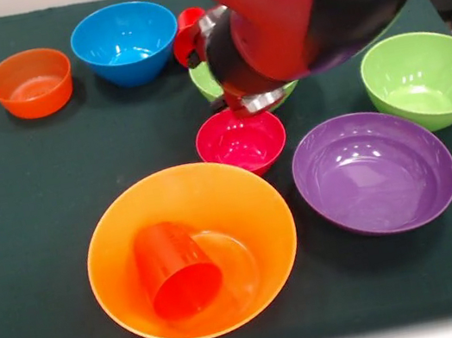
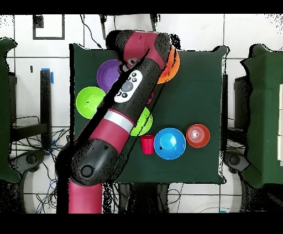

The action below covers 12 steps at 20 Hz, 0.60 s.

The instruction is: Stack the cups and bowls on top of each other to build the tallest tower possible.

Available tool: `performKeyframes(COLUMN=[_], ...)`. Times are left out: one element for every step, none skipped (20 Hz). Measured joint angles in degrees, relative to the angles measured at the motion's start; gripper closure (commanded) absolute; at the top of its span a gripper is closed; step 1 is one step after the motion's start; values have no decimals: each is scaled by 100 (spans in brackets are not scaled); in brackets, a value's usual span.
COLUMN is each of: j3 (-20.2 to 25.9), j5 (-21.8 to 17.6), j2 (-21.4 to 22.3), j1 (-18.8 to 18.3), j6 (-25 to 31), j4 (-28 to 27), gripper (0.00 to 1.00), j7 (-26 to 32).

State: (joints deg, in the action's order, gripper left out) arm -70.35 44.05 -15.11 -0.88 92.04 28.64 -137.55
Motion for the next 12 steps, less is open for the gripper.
performKeyframes(j3=[-16, -22, -24, -29, -35, -45, -55, -67, -94, -111, -173, -205], j5=[0, 1, 6, 40, 54, 83, 111, 147, 219, 254, 401, 459], j2=[-13, -24, -32, -61, -71, -86, -100, -119, -155, -174, -237, -262], j1=[-113, -171, -216, -357, -406, -466, -526, -598, -705, -759, -930, -994], j6=[1, 1, 5, 34, 46, 69, 92, 133, 212, 256, 425, 493], j4=[-123, -185, -233, -377, -426, -486, -545, -618, -726, -779, -950, -1016], gripper=[0, 0, 0, 0, 0, 0, 0, 0, 0, 0, 0, 0], j7=[0, 0, 0, 0, 0, 0, 0, 0, 0, 0, 0, 0])
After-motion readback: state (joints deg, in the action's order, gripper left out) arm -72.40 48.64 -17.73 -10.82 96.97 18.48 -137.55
